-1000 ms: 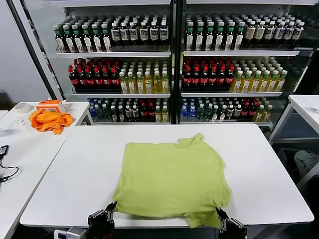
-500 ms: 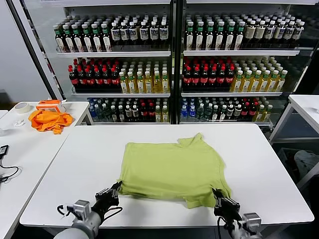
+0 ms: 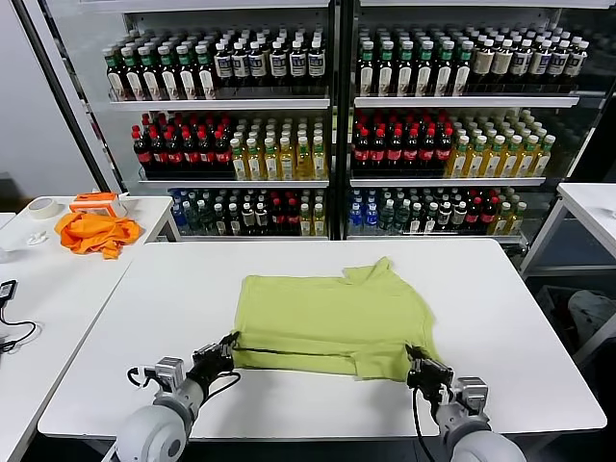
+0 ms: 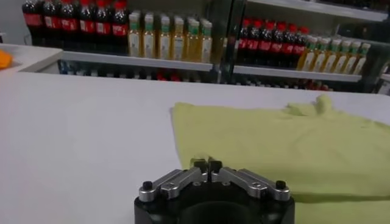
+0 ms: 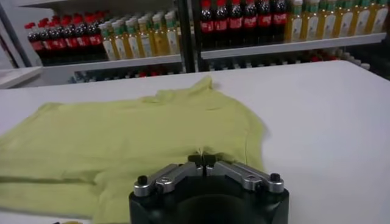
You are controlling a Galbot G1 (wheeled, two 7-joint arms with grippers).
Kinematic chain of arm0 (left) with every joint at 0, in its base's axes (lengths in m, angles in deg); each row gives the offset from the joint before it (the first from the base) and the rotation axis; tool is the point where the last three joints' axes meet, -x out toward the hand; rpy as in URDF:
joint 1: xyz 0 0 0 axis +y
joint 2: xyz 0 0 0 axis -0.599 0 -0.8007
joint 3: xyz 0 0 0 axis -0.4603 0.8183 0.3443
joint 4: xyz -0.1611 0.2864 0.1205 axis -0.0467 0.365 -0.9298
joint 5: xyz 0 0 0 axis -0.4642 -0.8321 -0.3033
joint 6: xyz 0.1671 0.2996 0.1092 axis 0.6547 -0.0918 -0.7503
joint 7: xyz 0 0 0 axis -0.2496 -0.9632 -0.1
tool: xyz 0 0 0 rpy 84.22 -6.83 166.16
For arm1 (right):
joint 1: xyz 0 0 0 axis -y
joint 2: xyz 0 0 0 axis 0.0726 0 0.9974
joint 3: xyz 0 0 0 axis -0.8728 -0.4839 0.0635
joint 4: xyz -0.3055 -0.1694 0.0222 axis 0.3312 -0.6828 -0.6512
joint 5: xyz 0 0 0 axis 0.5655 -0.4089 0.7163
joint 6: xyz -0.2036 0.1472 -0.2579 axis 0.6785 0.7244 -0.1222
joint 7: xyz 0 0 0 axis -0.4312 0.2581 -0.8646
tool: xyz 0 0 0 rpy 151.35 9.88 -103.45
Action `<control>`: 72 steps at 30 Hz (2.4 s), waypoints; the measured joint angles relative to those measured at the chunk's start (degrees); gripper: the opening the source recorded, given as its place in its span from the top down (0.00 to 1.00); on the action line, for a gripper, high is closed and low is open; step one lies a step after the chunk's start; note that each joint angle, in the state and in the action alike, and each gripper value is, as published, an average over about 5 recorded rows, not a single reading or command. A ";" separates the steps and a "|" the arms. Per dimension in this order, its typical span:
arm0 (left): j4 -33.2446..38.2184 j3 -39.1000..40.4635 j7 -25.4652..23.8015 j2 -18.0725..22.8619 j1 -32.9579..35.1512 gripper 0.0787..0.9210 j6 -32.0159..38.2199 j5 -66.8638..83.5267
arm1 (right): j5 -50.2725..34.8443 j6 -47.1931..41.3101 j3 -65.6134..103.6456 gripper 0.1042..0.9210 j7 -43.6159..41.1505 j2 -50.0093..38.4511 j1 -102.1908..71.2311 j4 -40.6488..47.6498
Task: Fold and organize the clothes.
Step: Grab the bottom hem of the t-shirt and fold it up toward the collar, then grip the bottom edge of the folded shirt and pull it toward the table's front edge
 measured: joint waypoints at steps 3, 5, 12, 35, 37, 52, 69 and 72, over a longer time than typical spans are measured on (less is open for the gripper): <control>-1.51 0.58 -0.44 0.29 -1.12 0.99 0.11 -0.36 | -0.10 -0.06 -0.41 1.00 -0.12 0.17 0.85 0.93; -2.47 0.94 -0.77 0.41 -1.79 0.99 0.33 -0.62 | -0.17 -0.10 -0.66 1.00 -0.18 0.22 1.36 1.47; -5.46 1.97 -1.64 0.67 -4.05 0.99 1.37 -1.08 | -0.07 -0.42 -1.41 1.00 -0.27 0.54 3.09 3.41; -7.91 0.39 -1.86 -0.76 -6.21 0.41 3.45 -2.40 | -0.11 -2.14 5.65 0.29 -0.64 -1.36 -2.04 -0.78; -6.53 0.18 -1.51 -0.92 -5.30 0.34 3.26 -2.49 | -0.02 -1.85 6.20 0.22 -0.86 -1.32 -3.50 -1.39; -1.55 0.63 0.58 -0.46 0.07 0.14 -0.78 -5.26 | 1.17 -0.50 6.48 0.27 -1.50 -0.91 -7.57 -1.31; -0.56 1.02 -0.78 -0.78 1.80 0.69 -2.42 -5.98 | 1.99 0.63 5.88 0.87 -2.08 -1.05 -8.64 -1.29; -0.35 0.85 -1.04 -1.19 2.08 0.79 -2.62 -5.95 | 2.35 0.34 6.02 0.96 -2.20 -1.39 -9.52 -2.19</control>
